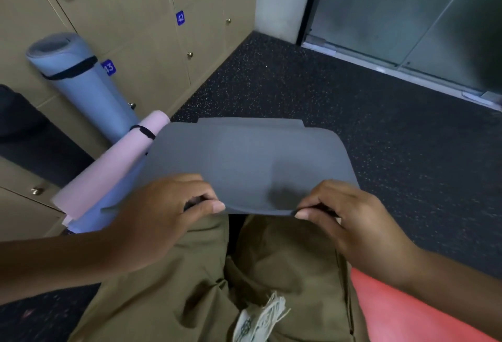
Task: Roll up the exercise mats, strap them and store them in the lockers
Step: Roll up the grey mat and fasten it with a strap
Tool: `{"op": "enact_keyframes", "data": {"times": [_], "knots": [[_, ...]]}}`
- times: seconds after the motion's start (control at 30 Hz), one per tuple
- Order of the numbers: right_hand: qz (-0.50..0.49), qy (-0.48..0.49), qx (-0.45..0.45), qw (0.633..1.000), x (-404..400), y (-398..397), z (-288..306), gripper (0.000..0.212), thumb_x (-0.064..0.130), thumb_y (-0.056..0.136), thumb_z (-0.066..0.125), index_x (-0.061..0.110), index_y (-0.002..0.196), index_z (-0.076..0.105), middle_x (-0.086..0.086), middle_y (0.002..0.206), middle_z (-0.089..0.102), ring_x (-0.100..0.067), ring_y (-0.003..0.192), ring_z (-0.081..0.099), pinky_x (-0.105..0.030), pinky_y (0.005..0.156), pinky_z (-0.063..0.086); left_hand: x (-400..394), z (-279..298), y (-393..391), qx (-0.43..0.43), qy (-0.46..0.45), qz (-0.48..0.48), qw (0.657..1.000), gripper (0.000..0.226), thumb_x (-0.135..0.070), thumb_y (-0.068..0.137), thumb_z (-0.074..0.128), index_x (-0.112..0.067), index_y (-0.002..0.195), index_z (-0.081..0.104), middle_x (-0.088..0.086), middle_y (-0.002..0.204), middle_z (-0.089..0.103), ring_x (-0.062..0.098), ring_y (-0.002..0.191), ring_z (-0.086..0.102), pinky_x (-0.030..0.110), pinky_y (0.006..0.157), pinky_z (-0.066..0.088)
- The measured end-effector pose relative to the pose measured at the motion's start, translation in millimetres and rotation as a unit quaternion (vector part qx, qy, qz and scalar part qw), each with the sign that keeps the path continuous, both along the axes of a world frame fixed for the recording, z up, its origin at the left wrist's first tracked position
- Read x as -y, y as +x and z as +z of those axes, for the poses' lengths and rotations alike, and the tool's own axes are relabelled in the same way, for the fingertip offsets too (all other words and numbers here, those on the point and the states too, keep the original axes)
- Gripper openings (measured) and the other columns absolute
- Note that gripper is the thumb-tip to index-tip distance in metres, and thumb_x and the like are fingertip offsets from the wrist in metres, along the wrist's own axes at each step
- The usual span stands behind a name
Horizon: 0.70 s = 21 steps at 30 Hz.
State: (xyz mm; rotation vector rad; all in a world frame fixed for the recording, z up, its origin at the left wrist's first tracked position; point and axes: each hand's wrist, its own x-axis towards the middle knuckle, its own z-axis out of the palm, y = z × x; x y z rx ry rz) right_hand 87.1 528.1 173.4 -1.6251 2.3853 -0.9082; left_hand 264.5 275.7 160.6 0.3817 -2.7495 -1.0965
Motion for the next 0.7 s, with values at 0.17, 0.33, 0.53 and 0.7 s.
{"op": "enact_keyframes", "data": {"times": [0.17,0.33,0.53,0.7], "knots": [[0.032,0.01,-0.049,0.998,-3.9,13.0,-5.1,0.026,0.036,0.1,0.055,0.019,0.092,0.073,0.011,0.089,0.064,-0.008,0.084,0.061,-0.02,0.079,0.047,-4.3,-4.5,14.0,0.02,0.02,0.001,1.0,0.025,-0.055,0.086,0.058,-0.033,0.076,0.062,-0.012,0.08,0.062,0.009,0.079,0.06,0.023,0.07,0.04],[0.013,0.072,0.038,0.997,3.7,15.7,-20.6,0.022,0.041,0.098,0.055,0.025,0.091,0.067,0.015,0.087,0.061,-0.003,0.081,0.059,-0.017,0.074,0.045,-3.2,-23.7,12.0,0.057,0.027,0.006,0.998,0.03,-0.061,0.083,0.056,-0.034,0.072,0.062,-0.013,0.076,0.059,0.007,0.073,0.057,0.02,0.064,0.035],[-0.044,0.086,0.187,0.978,17.6,-5.8,-24.2,0.017,0.029,0.082,0.084,0.023,0.073,0.071,0.007,0.071,0.066,-0.012,0.068,0.061,-0.017,0.061,0.044,11.4,-32.4,2.3,0.087,0.036,-0.019,0.995,0.041,-0.071,0.079,0.048,-0.034,0.078,0.064,-0.007,0.073,0.06,0.013,0.07,0.059,0.03,0.065,0.042],[-0.046,0.071,0.192,0.978,21.7,-16.8,-34.0,0.018,0.03,0.08,0.084,0.022,0.072,0.07,0.009,0.07,0.067,-0.011,0.066,0.061,-0.014,0.061,0.043,35.2,-36.7,-13.4,0.121,0.045,-0.069,0.989,0.043,-0.073,0.08,0.052,-0.034,0.082,0.069,-0.003,0.068,0.064,0.018,0.066,0.06,0.034,0.066,0.045]]}}
